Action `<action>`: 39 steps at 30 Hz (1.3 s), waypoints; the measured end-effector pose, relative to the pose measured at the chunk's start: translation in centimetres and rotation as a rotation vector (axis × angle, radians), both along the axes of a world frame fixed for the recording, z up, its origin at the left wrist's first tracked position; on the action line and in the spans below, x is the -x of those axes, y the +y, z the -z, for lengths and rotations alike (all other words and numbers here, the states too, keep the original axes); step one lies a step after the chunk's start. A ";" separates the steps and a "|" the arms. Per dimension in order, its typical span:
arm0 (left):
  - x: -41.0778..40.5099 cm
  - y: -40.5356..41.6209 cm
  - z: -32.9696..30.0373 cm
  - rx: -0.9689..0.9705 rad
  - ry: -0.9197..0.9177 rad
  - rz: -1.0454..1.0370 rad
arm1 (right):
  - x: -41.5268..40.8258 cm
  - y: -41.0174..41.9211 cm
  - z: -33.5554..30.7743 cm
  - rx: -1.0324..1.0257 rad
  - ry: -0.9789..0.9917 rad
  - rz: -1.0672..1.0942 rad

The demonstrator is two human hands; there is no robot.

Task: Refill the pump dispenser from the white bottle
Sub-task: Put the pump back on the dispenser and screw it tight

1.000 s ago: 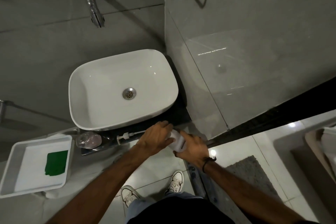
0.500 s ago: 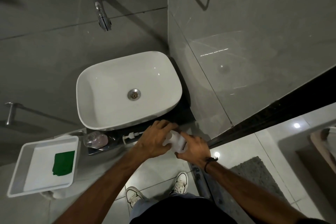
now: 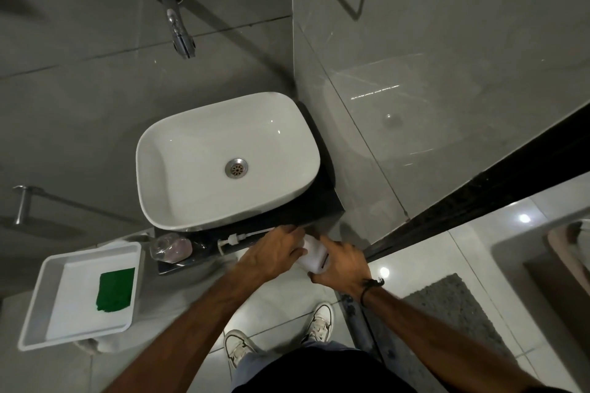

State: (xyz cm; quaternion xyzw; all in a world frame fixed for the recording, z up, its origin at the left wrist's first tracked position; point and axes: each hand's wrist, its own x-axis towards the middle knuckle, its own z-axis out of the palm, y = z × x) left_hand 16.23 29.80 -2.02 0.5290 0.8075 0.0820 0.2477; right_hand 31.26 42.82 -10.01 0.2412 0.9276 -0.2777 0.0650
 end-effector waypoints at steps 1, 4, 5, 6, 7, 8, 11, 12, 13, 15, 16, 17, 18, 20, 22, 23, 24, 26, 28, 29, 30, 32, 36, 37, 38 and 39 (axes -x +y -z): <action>0.2 -0.1 0.1 -0.014 0.001 0.020 | -0.1 0.0 0.1 0.003 0.005 0.002; 0.7 -1.1 0.6 -0.172 -0.054 -0.019 | 0.1 0.1 0.0 0.032 0.036 0.050; 0.9 -1.7 1.0 -0.202 -0.073 -0.081 | 0.2 0.1 0.0 0.062 0.075 0.102; 1.4 -2.6 1.6 -0.203 -0.075 -0.162 | 0.3 0.1 -0.1 0.109 0.123 0.184; 2.0 -3.7 2.4 -0.161 -0.050 -0.237 | 0.5 0.1 -0.2 0.160 0.170 0.286; 2.7 -4.9 3.2 -0.083 0.003 -0.295 | 0.8 0.2 -0.2 0.208 0.218 0.394; 4.0 -8.0 5.5 0.075 0.163 -0.324 | 2.4 0.5 -0.4 0.304 0.372 0.651; 4.2 -8.7 6.0 0.094 0.179 -0.318 | 3.2 0.7 -0.5 0.315 0.424 0.703; 4.4 -9.1 6.4 0.107 0.193 -0.314 | 4.0 0.9 -0.5 0.325 0.470 0.740; 4.8 -9.5 7.1 0.147 0.211 -0.319 | 5.4 1.1 -0.4 0.330 0.530 0.782; 4.9 -9.6 7.2 0.154 0.216 -0.329 | 6.1 1.1 -0.3 0.317 0.540 0.797; 5.0 -9.6 7.4 0.161 0.209 -0.339 | 6.7 1.0 -0.1 0.299 0.541 0.809; 5.0 -9.6 7.6 0.170 0.197 -0.347 | 7.3 0.9 0.1 0.285 0.535 0.817; 5.1 -9.7 7.8 0.159 0.197 -0.362 | 8.0 0.9 0.3 0.270 0.517 0.820; 5.0 -9.8 7.5 0.129 0.208 -0.363 | 8.4 1.1 0.4 0.269 0.480 0.811; 4.9 -9.9 7.3 0.096 0.205 -0.364 | 8.4 1.2 0.4 0.270 0.447 0.803; 4.8 -10.2 6.9 0.056 0.194 -0.370 | 8.4 1.4 0.4 0.274 0.406 0.791; 4.7 -11.1 6.1 -0.040 0.167 -0.387 | 8.2 1.5 0.3 0.282 0.332 0.769; 4.6 -12.4 5.3 -0.152 0.140 -0.421 | 7.7 1.2 0.2 0.269 0.305 0.771; 4.6 -13.1 4.8 -0.210 0.125 -0.450 | 7.3 0.9 0.1 0.271 0.295 0.791; 4.4 -13.9 4.2 -0.272 0.114 -0.486 | 6.9 0.4 0.1 0.286 0.280 0.822; 4.3 -15.7 2.9 -0.390 0.094 -0.562 | 6.2 -1.2 0.0 0.330 0.218 0.896; 5.3 -19.5 0.2 -0.463 0.135 -0.652 | 6.5 -6.1 -0.1 0.385 0.128 0.900; 5.8 -20.3 -0.6 -0.474 0.147 -0.671 | 7.0 -7.5 -0.2 0.409 0.135 0.864; 6.3 -21.2 -1.3 -0.489 0.164 -0.686 | 7.8 -9.0 -0.3 0.422 0.142 0.818; 6.9 -22.0 -2.1 -0.506 0.184 -0.694 | 8.7 -10.5 -0.5 0.429 0.146 0.766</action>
